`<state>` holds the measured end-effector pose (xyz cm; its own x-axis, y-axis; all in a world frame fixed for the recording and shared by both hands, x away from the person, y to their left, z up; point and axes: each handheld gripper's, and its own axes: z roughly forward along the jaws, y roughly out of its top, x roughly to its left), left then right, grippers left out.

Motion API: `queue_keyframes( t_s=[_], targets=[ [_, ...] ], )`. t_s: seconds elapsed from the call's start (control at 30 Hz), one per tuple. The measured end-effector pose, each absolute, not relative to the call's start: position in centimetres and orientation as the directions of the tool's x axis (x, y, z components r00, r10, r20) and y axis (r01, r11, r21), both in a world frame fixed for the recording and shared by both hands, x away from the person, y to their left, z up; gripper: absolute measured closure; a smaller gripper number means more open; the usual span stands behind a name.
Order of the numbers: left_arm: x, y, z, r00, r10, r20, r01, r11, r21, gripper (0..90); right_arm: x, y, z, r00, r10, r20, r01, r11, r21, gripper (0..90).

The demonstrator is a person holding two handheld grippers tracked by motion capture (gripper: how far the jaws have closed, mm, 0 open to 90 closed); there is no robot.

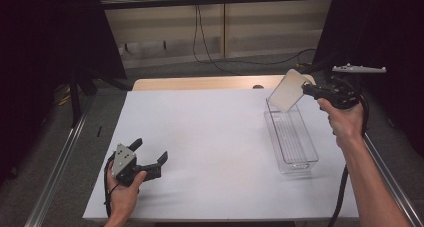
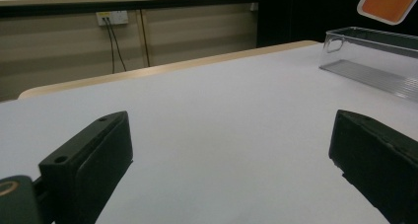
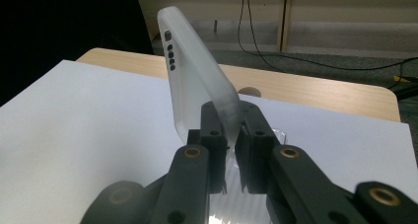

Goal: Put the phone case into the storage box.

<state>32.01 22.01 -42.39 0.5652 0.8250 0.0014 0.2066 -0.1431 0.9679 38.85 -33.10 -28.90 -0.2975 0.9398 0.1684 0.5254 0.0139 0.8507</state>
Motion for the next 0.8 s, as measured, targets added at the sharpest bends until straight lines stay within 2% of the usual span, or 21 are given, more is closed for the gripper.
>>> queue_keyframes(
  t_s=[0.43,0.8],
  targets=[
    [32.2,22.3,-42.8,0.556,0.831,-0.023,0.236,-0.131,0.963,2.5,39.7,-34.1,-29.9,-0.306,0.943,0.13,0.552,0.064,0.832,83.3],
    [32.2,22.2,-42.8,0.567,0.824,-0.007,0.233,-0.152,0.96,2.5,40.5,-33.9,-30.7,-0.327,0.94,0.092,0.559,0.114,0.821,83.3]
  ],
)
